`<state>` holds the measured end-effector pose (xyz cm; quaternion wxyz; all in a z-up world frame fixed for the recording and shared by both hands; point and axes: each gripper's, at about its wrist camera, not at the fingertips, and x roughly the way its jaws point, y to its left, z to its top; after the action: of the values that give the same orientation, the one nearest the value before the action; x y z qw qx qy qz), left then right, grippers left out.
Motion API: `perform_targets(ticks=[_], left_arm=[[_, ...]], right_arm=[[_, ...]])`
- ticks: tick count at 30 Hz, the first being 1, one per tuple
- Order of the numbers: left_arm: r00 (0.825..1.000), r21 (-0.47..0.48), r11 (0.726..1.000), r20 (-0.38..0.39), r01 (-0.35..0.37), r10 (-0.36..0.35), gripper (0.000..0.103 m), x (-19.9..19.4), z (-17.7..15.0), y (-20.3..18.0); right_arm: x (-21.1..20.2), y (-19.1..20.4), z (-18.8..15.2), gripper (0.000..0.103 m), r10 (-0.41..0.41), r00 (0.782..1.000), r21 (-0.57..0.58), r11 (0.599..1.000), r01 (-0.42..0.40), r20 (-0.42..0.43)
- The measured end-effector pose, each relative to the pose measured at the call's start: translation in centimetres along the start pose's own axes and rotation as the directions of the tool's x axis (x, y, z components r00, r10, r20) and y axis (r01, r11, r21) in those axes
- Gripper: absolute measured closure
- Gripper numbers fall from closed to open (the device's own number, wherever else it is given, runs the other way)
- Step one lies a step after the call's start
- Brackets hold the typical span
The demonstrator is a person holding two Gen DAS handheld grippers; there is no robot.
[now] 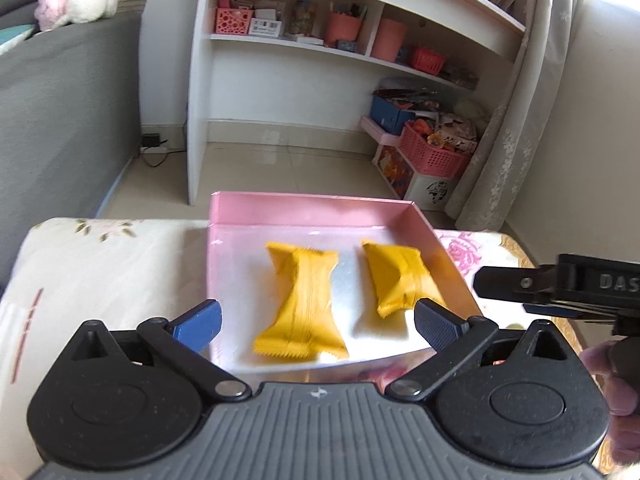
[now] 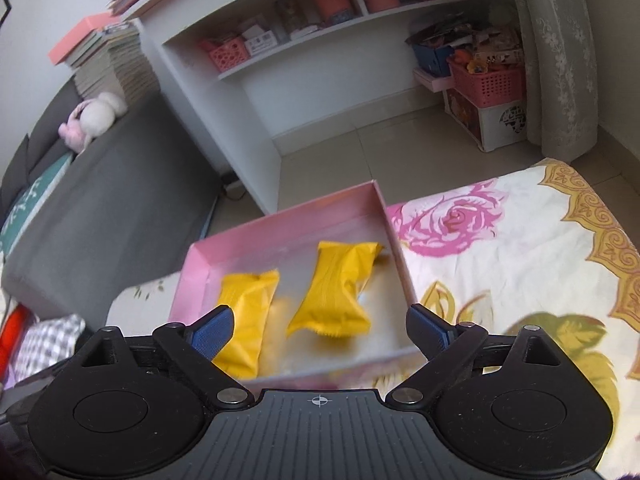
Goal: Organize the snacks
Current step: 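Lower the left tool onto the gold bar and grasp it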
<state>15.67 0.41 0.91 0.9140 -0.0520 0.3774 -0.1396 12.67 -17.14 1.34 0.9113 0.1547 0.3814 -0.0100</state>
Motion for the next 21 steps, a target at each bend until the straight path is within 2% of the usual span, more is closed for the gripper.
perform_targets(ticks=[9,14,18,21], left_arm=[[0.996,-0.010,0.997,-0.037,-0.081,0.080,0.000,-2.8,-2.2,1.3],[0.991,-0.064,0.991,-0.076,-0.119,0.114,0.000,-3.2,-3.9,2.3],[0.989,-0.152,0.977,-0.035,-0.148,0.145,0.000,-3.1,-5.8,3.3],[0.991,-0.173,0.977,-0.075,-0.123,0.111,0.002,-2.2,-6.2,3.5]], right_arm=[[-3.1,0.8,-2.7,0.005,-0.027,1.000,-0.048,0.998,0.027,0.004],[-3.8,0.5,-4.5,0.004,-0.031,0.999,-0.058,0.998,0.032,0.005],[-3.3,0.4,-5.7,0.003,-0.083,0.997,-0.108,0.991,0.083,0.004],[-2.4,0.2,-6.1,0.003,-0.127,0.992,-0.126,0.984,0.125,-0.010]])
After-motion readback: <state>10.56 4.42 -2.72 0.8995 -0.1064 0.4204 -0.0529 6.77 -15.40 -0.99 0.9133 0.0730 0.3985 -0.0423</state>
